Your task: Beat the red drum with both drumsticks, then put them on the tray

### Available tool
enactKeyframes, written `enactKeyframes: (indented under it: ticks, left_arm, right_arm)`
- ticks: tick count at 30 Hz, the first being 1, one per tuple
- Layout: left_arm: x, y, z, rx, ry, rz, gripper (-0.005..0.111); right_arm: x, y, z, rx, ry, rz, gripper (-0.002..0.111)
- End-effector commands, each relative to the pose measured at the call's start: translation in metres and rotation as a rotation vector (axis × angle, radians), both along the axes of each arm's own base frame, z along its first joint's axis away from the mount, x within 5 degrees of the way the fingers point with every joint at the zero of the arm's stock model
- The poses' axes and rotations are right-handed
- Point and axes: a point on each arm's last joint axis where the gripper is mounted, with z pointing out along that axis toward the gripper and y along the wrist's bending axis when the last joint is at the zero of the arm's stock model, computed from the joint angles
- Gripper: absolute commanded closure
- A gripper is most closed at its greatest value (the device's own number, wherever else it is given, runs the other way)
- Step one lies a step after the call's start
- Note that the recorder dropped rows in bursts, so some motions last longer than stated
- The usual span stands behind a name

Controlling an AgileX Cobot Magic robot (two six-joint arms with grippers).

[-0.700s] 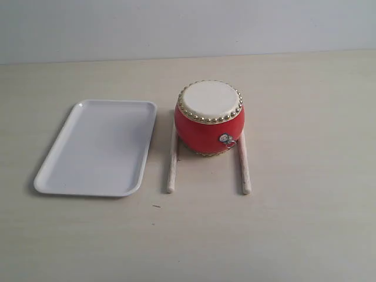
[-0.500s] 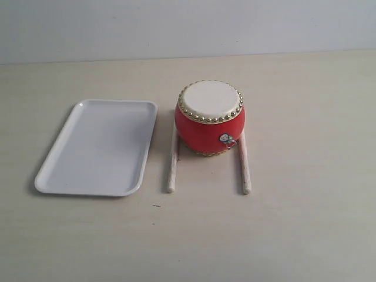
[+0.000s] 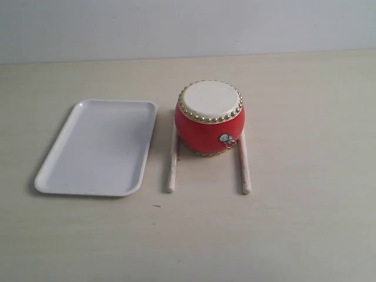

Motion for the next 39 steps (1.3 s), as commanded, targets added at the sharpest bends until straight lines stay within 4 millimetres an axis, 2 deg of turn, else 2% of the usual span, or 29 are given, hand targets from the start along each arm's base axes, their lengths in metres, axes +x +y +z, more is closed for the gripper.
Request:
enactKeyframes:
  ticks: [1,12,13,17,23,25,27,30,34,37,39]
  left_arm:
    - [0.0,0.0,0.0,0.003,-0.013,-0.004,0.107]
    - [0.0,0.0,0.0,0.005,-0.013,-0.003,0.107]
    - [0.0,0.0,0.0,-0.048,-0.013,-0.003,0.107]
    - [0.0,-0.003,0.0,-0.532,-0.005,0.005,0.107]
    - [0.0,-0.004,0.001,-0.82,0.001,0.013,0.107]
    - [0.0,-0.004,0.004,-0.859,-0.034,0.007,0.107]
    - [0.0,-0.002,0.009,-0.896,-0.091,-0.003,0.107]
    - [-0.001,0.002,0.02,-1.099,-0.22,-0.02,0.107]
    - [-0.003,0.005,0.028,-1.168,-0.304,-0.034,0.107]
    - [-0.007,0.005,0.054,-1.088,-0.367,-0.07,0.107]
    - [-0.006,0.004,0.079,-0.947,-0.39,-0.069,0.107]
  right_arm:
    - [0.0,0.0,-0.001,-0.004,-0.004,0.004,0.108]
    - [0.0,0.0,-0.001,-0.004,-0.004,0.004,0.108]
    - [0.0,0.0,-0.001,-0.004,-0.004,0.004,0.108]
    - [0.0,0.0,-0.001,-0.004,-0.004,0.004,0.108]
    - [0.0,0.0,-0.001,0.001,-0.005,0.004,0.108]
    - [0.0,0.0,-0.001,0.001,-0.005,0.004,0.108]
    - [0.0,0.0,-0.001,0.001,-0.005,0.004,0.108]
    - [0.0,0.0,-0.001,0.001,-0.005,0.004,0.108]
    - [0.0,0.0,-0.001,0.001,-0.005,0.004,0.108]
    - [0.0,0.0,-0.001,0.001,-0.005,0.004,0.108]
    - [0.0,0.0,-0.001,0.001,-0.005,0.004,0.108]
